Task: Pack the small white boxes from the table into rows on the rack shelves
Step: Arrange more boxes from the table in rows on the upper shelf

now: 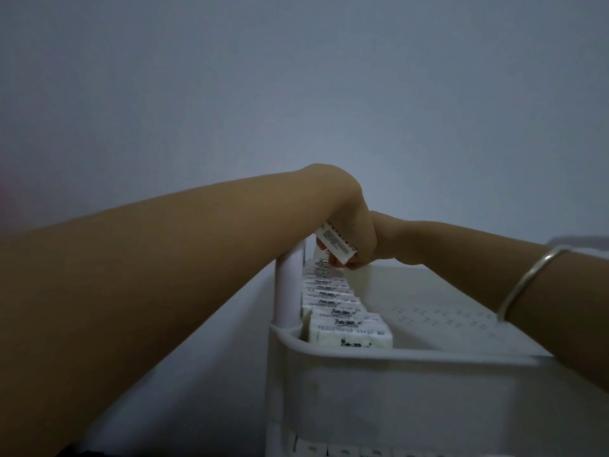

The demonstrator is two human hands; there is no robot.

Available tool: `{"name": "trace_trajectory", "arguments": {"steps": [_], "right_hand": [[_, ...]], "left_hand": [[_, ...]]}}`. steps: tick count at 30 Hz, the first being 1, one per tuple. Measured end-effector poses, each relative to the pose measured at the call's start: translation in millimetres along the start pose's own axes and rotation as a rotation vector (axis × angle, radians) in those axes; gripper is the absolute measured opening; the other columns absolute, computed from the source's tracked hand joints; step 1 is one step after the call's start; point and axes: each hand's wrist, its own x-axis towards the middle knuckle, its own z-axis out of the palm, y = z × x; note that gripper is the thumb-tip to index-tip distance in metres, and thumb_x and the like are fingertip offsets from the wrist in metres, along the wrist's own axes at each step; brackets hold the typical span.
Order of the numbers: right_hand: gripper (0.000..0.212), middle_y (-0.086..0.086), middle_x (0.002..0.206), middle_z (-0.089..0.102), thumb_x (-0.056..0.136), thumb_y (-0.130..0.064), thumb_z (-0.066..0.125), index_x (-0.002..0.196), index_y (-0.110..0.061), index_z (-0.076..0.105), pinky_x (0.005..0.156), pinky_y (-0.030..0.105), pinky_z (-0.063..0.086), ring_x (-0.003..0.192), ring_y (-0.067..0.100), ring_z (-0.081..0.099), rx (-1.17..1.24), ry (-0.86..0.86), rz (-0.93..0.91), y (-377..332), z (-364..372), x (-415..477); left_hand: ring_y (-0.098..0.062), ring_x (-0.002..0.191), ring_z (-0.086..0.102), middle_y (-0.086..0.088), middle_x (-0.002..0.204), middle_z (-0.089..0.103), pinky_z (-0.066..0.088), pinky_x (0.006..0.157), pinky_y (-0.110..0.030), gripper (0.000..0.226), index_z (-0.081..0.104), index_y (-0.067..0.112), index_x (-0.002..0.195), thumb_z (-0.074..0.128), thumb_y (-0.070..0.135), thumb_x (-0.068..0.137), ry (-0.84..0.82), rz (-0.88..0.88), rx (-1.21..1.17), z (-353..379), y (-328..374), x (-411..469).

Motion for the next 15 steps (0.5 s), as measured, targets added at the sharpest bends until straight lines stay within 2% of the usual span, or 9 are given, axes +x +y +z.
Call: {"name": "trace_trajectory", "arguments": {"steps": [5,7,9,11,13,15], "right_hand": [[0.032,0.014,0.115,0.066,0.09,-0.002,0.062,0.122,-0.004,0.059,0.088,0.034,0.056,0.106,0.025,0.066,0.128,-0.02,0.002,3,6,-12],[0.027,0.012,0.119,0.064,0.095,0.0,0.054,0.121,-0.006,0.057,0.086,0.031,0.055,0.11,0.026,0.064,0.089,-0.039,0.008,0,12,-14],[0.033,0.012,0.125,0.061,0.096,0.002,0.048,0.127,-0.006,0.054,0.088,0.031,0.054,0.113,0.026,0.063,0.053,-0.07,0.031,-2,15,-15],[0.038,0.014,0.128,0.059,0.097,0.002,0.045,0.134,-0.004,0.051,0.092,0.033,0.053,0.114,0.027,0.062,0.07,-0.104,0.075,-3,15,-17],[0.044,0.016,0.122,0.058,0.096,0.006,0.04,0.14,-0.004,0.044,0.097,0.04,0.051,0.11,0.032,0.062,0.125,-0.12,0.102,-4,12,-19],[0.055,0.018,0.123,0.053,0.095,0.011,0.034,0.146,-0.008,0.033,0.096,0.045,0.05,0.104,0.035,0.061,0.141,-0.091,0.084,-8,7,-22]], "left_hand": [[-0.018,0.064,0.058,-0.01,0.095,0.061,0.041,0.037,-0.016,0.033,0.064,0.008,0.112,0.048,0.032,0.095,0.065,-0.004,0.046,2,4,-7],[-0.017,0.06,0.058,-0.007,0.088,0.062,0.039,0.035,-0.014,0.03,0.065,0.007,0.106,0.05,0.031,0.094,0.12,0.008,0.064,4,4,-9],[-0.015,0.06,0.059,-0.003,0.079,0.062,0.041,0.041,-0.018,0.023,0.064,0.013,0.085,0.054,0.033,0.088,0.249,0.03,0.092,4,1,-9],[-0.013,0.063,0.057,-0.001,0.075,0.059,0.04,0.05,-0.025,0.026,0.056,0.018,0.072,0.052,0.037,0.088,0.393,0.047,0.067,4,-3,-10],[-0.015,0.069,0.055,-0.003,0.079,0.058,0.041,0.063,-0.03,0.04,0.056,0.014,0.077,0.039,0.046,0.095,0.521,0.079,-0.113,2,-8,-9],[-0.021,0.08,0.058,-0.012,0.095,0.062,0.043,0.073,-0.033,0.051,0.059,0.012,0.101,0.021,0.045,0.1,0.54,0.148,-0.415,0,-11,-13]]}}
